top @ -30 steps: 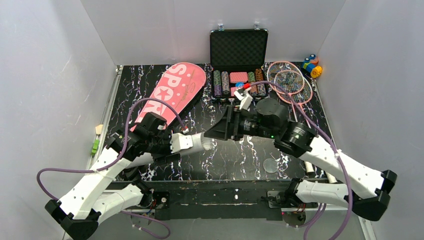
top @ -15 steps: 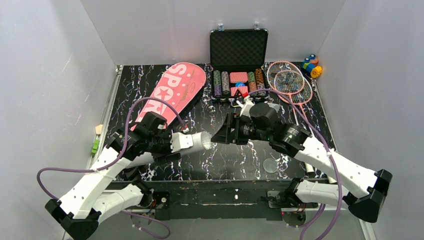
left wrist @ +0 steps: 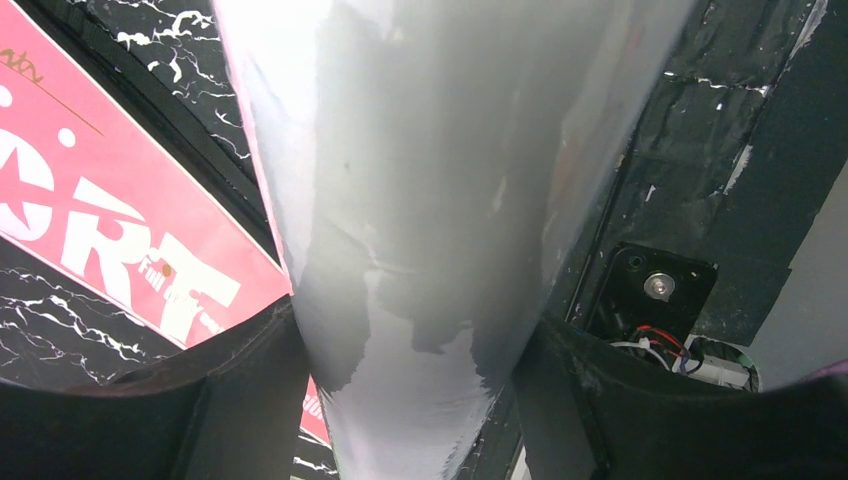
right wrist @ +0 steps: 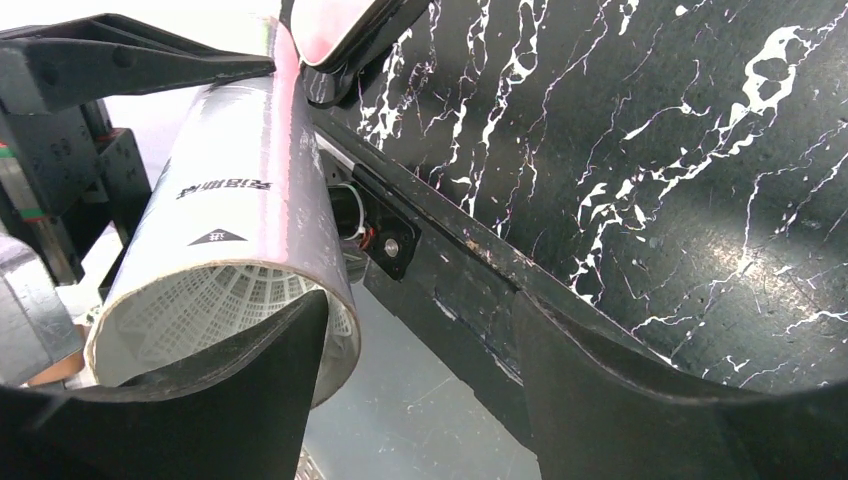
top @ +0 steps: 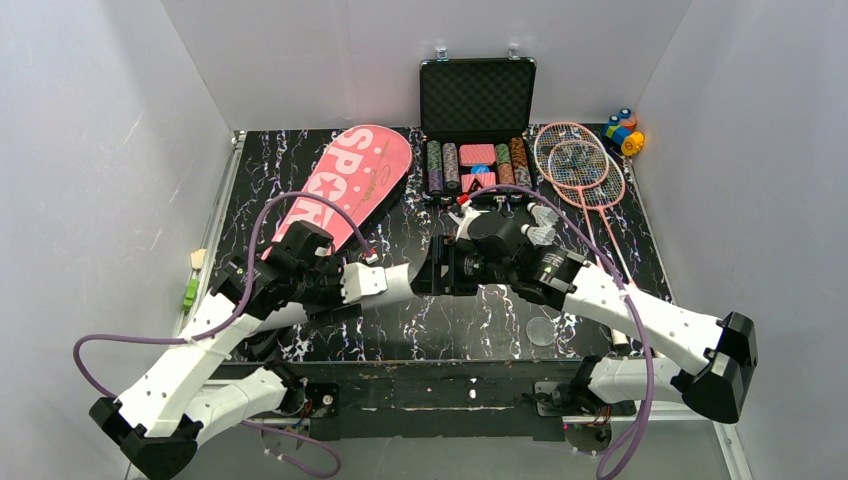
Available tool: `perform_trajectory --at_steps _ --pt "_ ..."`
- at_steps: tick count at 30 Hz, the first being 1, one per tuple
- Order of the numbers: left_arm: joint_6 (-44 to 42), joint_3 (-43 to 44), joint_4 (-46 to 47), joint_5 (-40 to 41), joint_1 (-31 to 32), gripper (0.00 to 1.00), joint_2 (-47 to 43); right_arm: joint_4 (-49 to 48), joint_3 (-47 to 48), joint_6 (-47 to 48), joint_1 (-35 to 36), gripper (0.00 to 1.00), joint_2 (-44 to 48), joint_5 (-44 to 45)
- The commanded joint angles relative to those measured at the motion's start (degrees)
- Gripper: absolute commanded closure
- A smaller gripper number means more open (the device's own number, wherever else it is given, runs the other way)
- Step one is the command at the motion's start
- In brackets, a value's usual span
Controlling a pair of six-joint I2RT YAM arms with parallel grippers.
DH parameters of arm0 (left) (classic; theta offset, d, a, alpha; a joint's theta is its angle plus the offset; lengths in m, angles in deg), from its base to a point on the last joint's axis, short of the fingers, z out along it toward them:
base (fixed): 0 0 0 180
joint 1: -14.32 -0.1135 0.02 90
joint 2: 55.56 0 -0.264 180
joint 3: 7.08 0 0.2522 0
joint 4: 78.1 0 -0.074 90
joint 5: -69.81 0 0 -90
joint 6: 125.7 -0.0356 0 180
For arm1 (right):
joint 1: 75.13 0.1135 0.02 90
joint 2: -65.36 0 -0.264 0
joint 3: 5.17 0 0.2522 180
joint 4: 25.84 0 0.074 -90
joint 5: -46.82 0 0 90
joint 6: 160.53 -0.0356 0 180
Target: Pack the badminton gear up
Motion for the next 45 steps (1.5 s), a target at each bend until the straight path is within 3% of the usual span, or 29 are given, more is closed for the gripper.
perform_trajectory --at_steps 1,12,17,24,30,35,39,45 --pt "0.9 3.5 1.2 -1.3 -0.4 0.75 -0.5 -1.7 2.2 0.2 1.6 0.25 -1.1 1.9" --pt "1.2 2.9 1.3 -1.6 -0.3 0.75 -0.6 -5.8 7.7 -2.7 2.3 0.16 -3.4 -2.6" --pt "1.2 1.5 1.4 -1.6 -0.3 0.75 -1.6 -0.5 5.9 -1.8 0.4 0.14 5.2 3.0" --pt "1.0 1.5 1.2 -1.3 -0.3 0.75 -1.6 10.2 1.7 0.4 -15.2 0.13 17.8 4.3" --pt "0.9 1.8 0.9 -1.3 -0.4 0.75 -1.8 16.3 -2.8 6.0 -32.9 0.14 15.4 12.1" --pt "0.7 2.2 0.1 -1.1 -0.6 0.75 -1.7 9.1 -11.0 5.0 -41.4 0.17 14.3 16.7" --pt "0.4 1.8 0.3 -1.0 -0.6 0.75 -1.7 5.0 -13.4 5.3 -47.8 0.19 9.6 15.0" --pt "0.0 1.2 0.8 -1.0 -0.6 0.75 -1.5 -2.1 -13.3 5.7 -51.4 0.20 1.3 13.0"
